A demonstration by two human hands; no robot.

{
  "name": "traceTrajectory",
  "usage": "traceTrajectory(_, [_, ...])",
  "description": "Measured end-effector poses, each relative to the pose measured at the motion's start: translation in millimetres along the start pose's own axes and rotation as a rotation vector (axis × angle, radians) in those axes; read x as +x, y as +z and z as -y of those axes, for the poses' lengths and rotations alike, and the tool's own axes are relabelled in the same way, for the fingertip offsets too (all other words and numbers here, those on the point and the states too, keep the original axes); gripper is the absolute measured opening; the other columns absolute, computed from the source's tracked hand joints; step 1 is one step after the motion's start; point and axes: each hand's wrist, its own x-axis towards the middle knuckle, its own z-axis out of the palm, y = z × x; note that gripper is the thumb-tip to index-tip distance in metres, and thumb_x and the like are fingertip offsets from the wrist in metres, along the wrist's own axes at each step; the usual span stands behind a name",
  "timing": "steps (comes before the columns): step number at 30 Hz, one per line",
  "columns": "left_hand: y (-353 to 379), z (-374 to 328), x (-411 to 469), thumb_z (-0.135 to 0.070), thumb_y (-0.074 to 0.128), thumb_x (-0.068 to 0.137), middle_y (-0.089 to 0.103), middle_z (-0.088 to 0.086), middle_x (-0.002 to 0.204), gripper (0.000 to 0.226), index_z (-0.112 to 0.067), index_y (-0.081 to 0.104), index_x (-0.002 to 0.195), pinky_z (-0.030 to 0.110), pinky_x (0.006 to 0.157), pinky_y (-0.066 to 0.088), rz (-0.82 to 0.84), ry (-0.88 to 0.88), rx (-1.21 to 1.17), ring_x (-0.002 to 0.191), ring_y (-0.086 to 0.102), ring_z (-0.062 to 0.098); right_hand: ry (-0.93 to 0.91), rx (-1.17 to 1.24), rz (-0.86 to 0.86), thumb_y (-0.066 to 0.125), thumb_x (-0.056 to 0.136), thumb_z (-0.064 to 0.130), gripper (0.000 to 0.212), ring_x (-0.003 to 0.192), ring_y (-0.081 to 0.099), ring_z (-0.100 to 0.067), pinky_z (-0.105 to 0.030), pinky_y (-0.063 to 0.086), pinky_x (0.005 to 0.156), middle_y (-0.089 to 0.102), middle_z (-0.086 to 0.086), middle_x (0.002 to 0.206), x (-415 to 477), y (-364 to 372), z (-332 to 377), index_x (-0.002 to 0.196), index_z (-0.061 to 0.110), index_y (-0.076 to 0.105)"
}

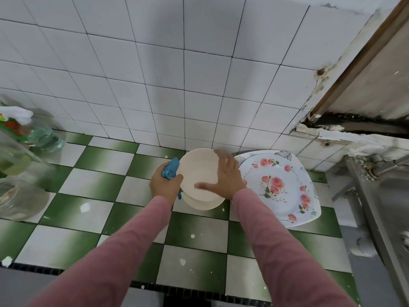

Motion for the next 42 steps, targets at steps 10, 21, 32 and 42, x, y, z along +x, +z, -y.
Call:
traceTrajectory(10, [-1.5, -20.7, -1.0, 0.001, 0.069, 0.082, 0.057, 0.002, 0.115, 0.054, -0.012, 0.054, 0.133, 0.03, 0.089, 0.046, 0.053, 0.05, 0.021, 0.101, 0.054, 0.021, 0.439, 0.632, 0.166, 0.03, 0.099, 0.015, 0.038, 0.057, 0.062, -0.018, -0.024, 0.05, 0.051, 0.068, -0.017, 0.084, -29.6, -15.8, -20.5, 0.133, 0.009, 0.045])
traceTrajectory(21, [-4.0, -6.7, -3.9, -0.009, 0.067, 0.09, 0.062, 0.013, 0.119, 0.039, -0.012, 0.058, 0.128, 0.051, 0.102, 0.048, 0.085, 0.018, 0.018, 0.11, 0.059, 0.032, 0.442, 0.694, -0.164, 0.03, 0.102, 0.01, 0.034, 0.095, 0.067, -0.041, -0.018, 0.049, 0.042, 0.06, -0.016, 0.114, -43.0, -20.9, -32.0, 0.134, 0.017, 0.036])
traceTrajectory(32, [-3.3, -1.2, -13.6, -0.01, 0.066, 0.092, 0.061, 0.009, 0.118, 0.041, -0.014, 0.057, 0.131, 0.048, 0.099, 0.05, 0.095, 0.036, 0.0, 0.11, 0.059, 0.029, 0.416, 0.551, -0.374, 0.03, 0.1, 0.007, 0.045, 0.088, 0.065, -0.038, -0.03, 0.045, 0.056, 0.059, -0.015, 0.097, -36.5, -18.6, -31.7, 0.144, 0.015, 0.023])
traceTrajectory(42, [5.2, -6.7, -16.3, -0.007, 0.064, 0.091, 0.06, 0.01, 0.114, 0.037, -0.009, 0.058, 0.128, 0.044, 0.1, 0.049, 0.116, 0.053, -0.013, 0.106, 0.058, 0.027, 0.437, 0.586, -0.417, 0.034, 0.1, 0.007, 0.054, 0.088, 0.062, -0.032, -0.045, 0.059, 0.073, 0.058, -0.014, 0.1, -38.9, -19.1, -25.5, 0.15, 0.019, 0.016])
